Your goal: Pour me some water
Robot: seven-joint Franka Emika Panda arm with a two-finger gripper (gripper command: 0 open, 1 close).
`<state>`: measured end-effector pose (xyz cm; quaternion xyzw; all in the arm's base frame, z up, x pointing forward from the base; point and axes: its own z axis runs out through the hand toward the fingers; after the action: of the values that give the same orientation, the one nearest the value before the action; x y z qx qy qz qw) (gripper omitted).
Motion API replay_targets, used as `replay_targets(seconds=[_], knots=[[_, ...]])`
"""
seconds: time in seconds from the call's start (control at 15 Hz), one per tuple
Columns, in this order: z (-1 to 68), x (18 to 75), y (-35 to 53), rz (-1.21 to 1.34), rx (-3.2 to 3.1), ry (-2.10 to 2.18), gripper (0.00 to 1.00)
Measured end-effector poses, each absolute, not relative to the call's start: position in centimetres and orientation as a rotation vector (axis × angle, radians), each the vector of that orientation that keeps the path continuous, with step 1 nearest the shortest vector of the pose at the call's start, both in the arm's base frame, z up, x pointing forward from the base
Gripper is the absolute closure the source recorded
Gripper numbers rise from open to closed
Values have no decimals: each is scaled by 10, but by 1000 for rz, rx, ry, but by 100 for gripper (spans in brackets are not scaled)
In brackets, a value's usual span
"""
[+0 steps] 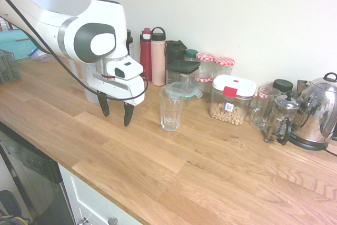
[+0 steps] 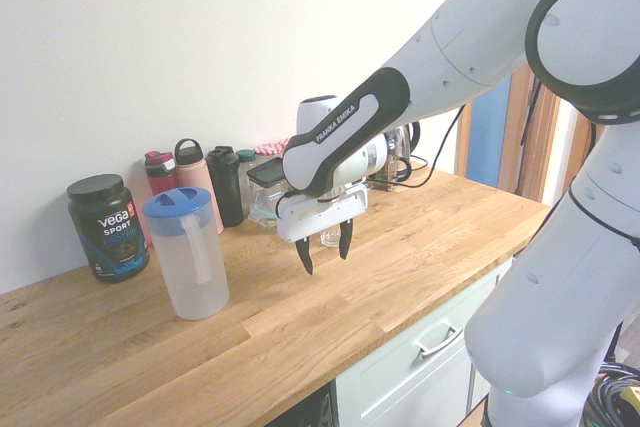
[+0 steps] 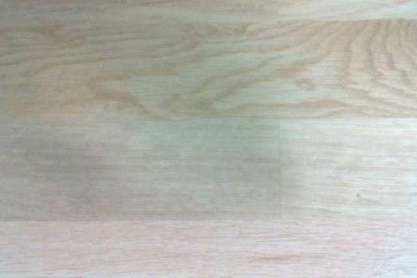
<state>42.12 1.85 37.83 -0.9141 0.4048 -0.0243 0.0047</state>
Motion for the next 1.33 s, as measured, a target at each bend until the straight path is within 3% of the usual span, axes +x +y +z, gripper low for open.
replay_targets(seconds=[0.33,0.67,0.93,1.33], knots=[[400,413,32,-114,-2858,1231,0],[468,348,120,-239,-2869,1196,0],[473,315,199,-365,-2873,1171,0],[480,357,262,-586,-2782,1124,0]])
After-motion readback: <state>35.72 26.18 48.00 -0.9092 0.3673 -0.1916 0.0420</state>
